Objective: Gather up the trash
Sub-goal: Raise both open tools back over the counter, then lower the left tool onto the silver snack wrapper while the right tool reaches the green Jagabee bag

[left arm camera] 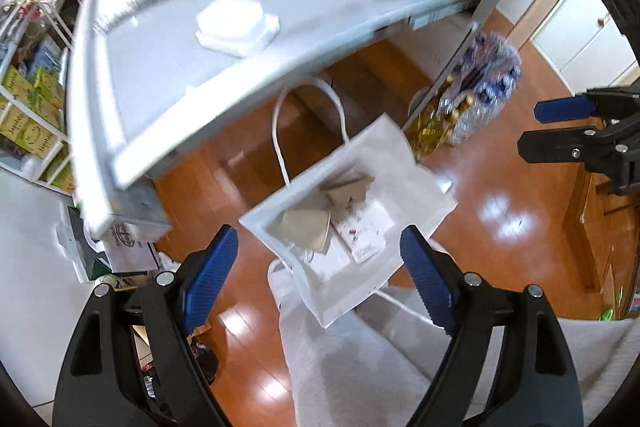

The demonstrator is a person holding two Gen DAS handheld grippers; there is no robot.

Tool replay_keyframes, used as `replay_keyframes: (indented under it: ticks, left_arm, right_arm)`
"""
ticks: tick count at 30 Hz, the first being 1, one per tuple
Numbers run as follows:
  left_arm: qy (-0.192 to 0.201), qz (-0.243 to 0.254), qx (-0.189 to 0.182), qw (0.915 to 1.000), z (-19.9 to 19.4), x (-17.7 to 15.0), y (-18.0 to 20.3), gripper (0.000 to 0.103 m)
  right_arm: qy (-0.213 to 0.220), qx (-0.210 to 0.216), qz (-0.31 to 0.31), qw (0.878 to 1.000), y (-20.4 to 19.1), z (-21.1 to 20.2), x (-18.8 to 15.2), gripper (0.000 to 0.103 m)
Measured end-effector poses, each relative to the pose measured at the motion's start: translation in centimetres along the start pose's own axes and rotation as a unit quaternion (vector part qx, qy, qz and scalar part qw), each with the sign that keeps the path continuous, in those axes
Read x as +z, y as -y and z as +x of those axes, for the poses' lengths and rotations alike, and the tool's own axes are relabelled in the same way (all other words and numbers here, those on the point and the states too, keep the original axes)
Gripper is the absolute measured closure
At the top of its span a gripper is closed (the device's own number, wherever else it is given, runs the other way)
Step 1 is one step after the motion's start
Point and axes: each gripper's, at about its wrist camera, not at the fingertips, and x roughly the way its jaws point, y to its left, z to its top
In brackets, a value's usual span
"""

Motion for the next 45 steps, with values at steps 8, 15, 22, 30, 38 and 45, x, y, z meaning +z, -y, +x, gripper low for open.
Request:
replay_keyframes:
  ticks: [8,15,22,30,38,45]
  left_arm:
    - [0.096,-0.026,0.024,0.9947,-6.9,3.1,0.2,0.013]
    - [0.17,-0.057,0.06,0.9819,-12.0,6.0,-1.6,0.006]
    - [0.215,-0.067,0.1,0.9692,-14.6,8.4,-3.9,0.003]
    - [0.205,-0.074,0.103,0.9706,-14.5,9.0,-6.6,0.003]
    - [0.172,-0.082,0.064,0.9796,-12.4,9.7,-9.8,0.003]
    - [0.143,-0.055,0.046,0.9871,-10.3,11.7,-12.4,0.003]
  right_arm:
    - [0.132,-0.013,-0.008,0.991,-2.0,-8.5,1.8,0.024]
    - [0.257,-0.046,-0.05,0.964,-4.8,-14.5,4.5,0.004]
    - [0.288,-0.046,-0.056,0.955,-6.2,-16.2,8.0,0.004]
    - [0.255,-0.047,-0.081,0.962,-7.3,-14.5,10.9,0.004]
    - [0.19,-0.021,-0.126,0.973,-7.3,-11.2,14.6,0.004]
    - [0.136,-0.022,-0.18,0.974,-8.0,-8.2,17.4,0.004]
